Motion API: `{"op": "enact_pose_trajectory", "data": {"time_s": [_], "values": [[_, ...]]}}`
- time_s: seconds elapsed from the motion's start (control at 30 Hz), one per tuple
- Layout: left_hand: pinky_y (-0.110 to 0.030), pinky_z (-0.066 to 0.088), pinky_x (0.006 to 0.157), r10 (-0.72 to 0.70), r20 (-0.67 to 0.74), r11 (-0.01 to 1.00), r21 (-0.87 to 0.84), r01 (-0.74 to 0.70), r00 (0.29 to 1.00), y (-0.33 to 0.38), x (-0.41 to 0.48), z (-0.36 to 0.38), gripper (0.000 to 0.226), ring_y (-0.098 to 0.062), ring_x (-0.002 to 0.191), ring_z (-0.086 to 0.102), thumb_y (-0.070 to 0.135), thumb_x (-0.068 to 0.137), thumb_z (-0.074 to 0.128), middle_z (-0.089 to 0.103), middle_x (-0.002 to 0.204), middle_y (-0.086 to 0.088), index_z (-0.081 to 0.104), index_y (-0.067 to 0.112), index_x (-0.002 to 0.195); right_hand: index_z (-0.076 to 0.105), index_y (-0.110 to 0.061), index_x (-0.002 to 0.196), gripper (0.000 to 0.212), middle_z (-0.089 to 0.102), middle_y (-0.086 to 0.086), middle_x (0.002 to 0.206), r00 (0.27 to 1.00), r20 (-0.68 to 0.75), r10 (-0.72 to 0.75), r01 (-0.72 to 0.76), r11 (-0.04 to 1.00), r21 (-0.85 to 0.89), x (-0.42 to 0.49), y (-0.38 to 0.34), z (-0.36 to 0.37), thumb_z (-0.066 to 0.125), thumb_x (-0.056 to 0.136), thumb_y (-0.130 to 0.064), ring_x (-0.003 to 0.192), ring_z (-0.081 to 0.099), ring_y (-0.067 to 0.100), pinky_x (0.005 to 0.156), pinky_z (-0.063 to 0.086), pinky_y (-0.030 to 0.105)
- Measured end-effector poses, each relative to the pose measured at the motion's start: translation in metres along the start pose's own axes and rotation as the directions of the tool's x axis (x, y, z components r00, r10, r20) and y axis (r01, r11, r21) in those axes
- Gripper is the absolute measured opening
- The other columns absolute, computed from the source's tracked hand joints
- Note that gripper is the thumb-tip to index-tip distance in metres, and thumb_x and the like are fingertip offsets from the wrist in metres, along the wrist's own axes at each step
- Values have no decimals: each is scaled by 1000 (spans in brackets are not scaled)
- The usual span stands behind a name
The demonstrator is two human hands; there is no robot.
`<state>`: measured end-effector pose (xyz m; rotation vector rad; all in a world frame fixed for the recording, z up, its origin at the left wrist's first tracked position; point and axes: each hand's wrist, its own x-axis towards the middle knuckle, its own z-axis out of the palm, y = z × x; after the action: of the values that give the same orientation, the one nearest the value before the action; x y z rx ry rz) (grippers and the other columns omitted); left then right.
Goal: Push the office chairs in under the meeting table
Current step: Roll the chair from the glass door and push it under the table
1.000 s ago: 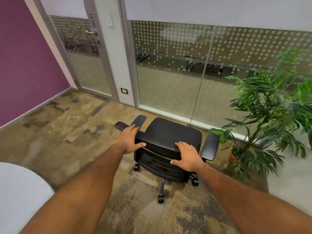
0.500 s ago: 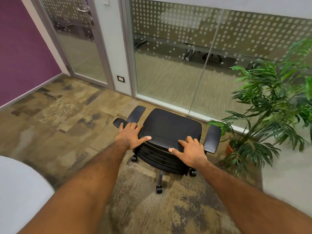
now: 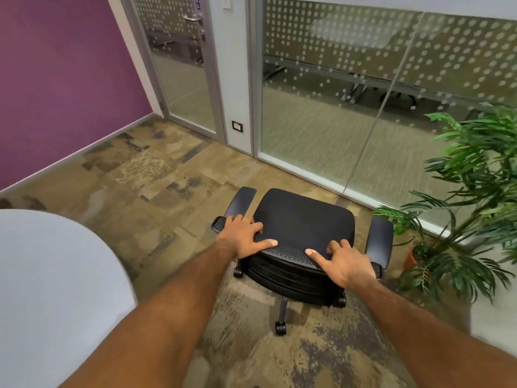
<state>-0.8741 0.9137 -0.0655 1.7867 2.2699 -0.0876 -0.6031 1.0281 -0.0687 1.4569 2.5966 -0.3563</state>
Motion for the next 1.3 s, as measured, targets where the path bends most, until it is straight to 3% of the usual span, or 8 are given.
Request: {"op": "enact_pose_trajectory", "data": {"time_s": [0.17,0.37,0.7,0.83,1.03,1.13,1.3], "values": [[-60,24,110,-51,42,999,-12,51,998,19,-35,18,102,-29,113,57,100,70,6,65,116,-6,55,29,124,64,-31,98,100,70,-3,95,992,39,-121,122,992,-28,-26,13,4,1,65,-101,90,66,22,83,54,41],[-56,27,107,-99,27,994,-32,100,995,51,-71,30,106,-27,113,56,103,66,9,65,119,-2,58,34,130,57,-27,76,89,63,-4,75,977,-60,-205,203,978,-39,-49,36,3,8,69,-101,74,64,23,70,56,38],[-48,30,94,-191,10,970,-150,190,982,117,-118,50,108,-22,105,55,108,56,23,65,110,5,60,32,123,68,-29,101,98,71,-1,90,942,-15,-335,332,938,-96,-66,88,-2,7,70,-99,87,67,25,76,55,39],[-43,26,85,-218,7,951,-222,214,976,120,-140,49,103,-15,99,54,108,55,26,64,106,11,62,33,117,68,-30,100,97,69,-6,86,922,-6,-387,384,917,-105,-74,96,-5,6,70,-99,80,62,19,72,52,36],[-47,34,92,-250,-9,946,-214,242,968,142,-184,67,100,-17,102,53,108,57,28,63,106,11,63,33,114,70,-35,106,97,70,-6,92,881,22,-472,472,875,-110,-95,107,0,6,69,-99,87,65,19,69,49,35],[-47,32,90,-275,-23,948,-175,267,961,155,-214,78,106,-20,107,53,107,60,23,62,111,7,65,33,123,69,-36,105,97,66,-8,86,858,31,-513,512,849,-132,-114,105,6,4,69,-99,86,65,19,68,47,35],[-51,30,101,-369,43,916,-153,371,928,182,-268,90,117,-24,115,51,107,60,17,59,123,2,61,27,132,71,-33,100,95,61,-9,76,854,20,-520,516,839,-174,-155,93,19,3,71,-93,76,59,17,66,44,34]]}}
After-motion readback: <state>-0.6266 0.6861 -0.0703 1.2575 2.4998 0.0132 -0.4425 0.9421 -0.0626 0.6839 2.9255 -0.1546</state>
